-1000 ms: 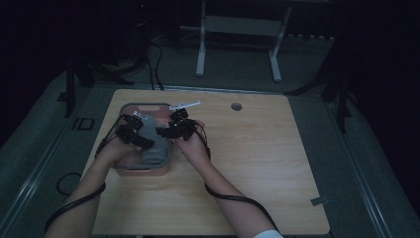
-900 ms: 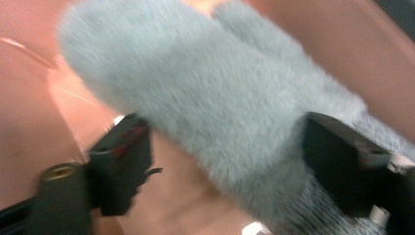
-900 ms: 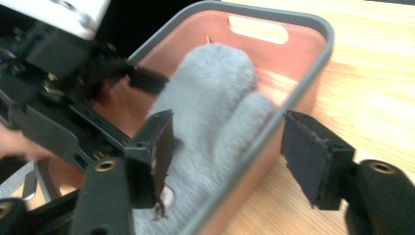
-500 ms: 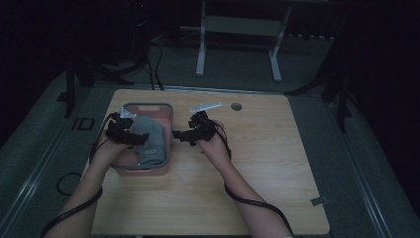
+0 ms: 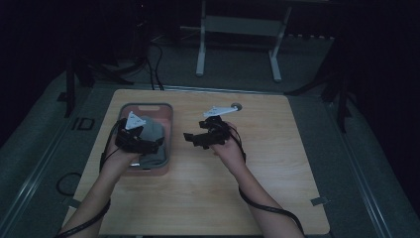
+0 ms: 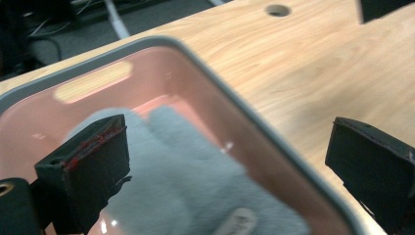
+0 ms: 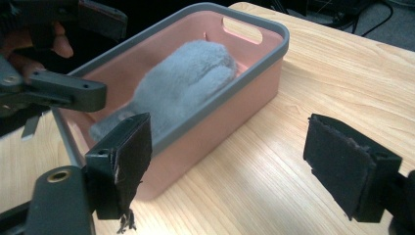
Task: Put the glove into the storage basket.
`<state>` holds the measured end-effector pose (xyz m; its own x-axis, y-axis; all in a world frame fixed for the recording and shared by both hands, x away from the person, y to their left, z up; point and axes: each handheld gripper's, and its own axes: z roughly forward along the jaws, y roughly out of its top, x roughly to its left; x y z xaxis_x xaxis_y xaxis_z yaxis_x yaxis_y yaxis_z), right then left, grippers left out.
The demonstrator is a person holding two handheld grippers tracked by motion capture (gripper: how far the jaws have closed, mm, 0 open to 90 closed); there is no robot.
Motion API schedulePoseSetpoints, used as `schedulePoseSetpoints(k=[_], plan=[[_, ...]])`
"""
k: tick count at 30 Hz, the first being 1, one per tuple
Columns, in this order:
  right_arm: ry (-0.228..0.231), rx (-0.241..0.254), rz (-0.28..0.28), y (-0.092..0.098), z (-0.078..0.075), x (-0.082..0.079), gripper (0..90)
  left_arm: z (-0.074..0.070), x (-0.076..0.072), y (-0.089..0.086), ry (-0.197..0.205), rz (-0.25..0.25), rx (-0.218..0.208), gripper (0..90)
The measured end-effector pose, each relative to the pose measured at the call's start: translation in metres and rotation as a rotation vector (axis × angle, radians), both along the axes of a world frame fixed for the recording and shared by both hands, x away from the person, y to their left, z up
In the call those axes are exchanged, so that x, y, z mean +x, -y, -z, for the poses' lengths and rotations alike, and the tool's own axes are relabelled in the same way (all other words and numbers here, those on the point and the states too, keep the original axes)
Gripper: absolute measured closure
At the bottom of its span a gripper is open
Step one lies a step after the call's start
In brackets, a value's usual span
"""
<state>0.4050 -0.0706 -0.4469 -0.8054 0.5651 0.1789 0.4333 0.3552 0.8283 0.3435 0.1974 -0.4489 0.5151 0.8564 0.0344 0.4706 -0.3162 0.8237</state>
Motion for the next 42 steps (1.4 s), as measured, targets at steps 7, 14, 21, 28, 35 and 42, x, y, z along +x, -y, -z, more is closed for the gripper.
schedulePoseSetpoints(k=[7, 14, 21, 28, 35, 42], plan=[[0.035, -0.023, -0.027, 0.024, 0.001, -0.013, 17.9, 0.002, -0.016, 0.03, 0.036, 0.092, -0.018, 3.0], [0.049, -0.036, -0.034, 0.05, 0.006, -0.023, 16.8, 0.009, -0.025, 0.056, 0.039, 0.154, -0.044, 3.1], [0.062, -0.045, -0.039, 0.082, 0.015, -0.035, 16.8, 0.016, -0.03, 0.078, 0.033, 0.197, -0.056, 3.8], [0.072, -0.054, -0.04, 0.11, 0.023, -0.045, 16.5, 0.034, -0.033, 0.098, 0.011, 0.226, -0.058, 3.0], [0.048, -0.071, -0.04, 0.132, 0.041, -0.055, 16.6, 0.054, -0.038, 0.118, 0.006, 0.305, -0.075, 2.9], [0.026, -0.065, -0.04, 0.15, 0.061, -0.064, 16.5, 0.076, -0.043, 0.134, -0.019, 0.348, -0.054, 2.9]])
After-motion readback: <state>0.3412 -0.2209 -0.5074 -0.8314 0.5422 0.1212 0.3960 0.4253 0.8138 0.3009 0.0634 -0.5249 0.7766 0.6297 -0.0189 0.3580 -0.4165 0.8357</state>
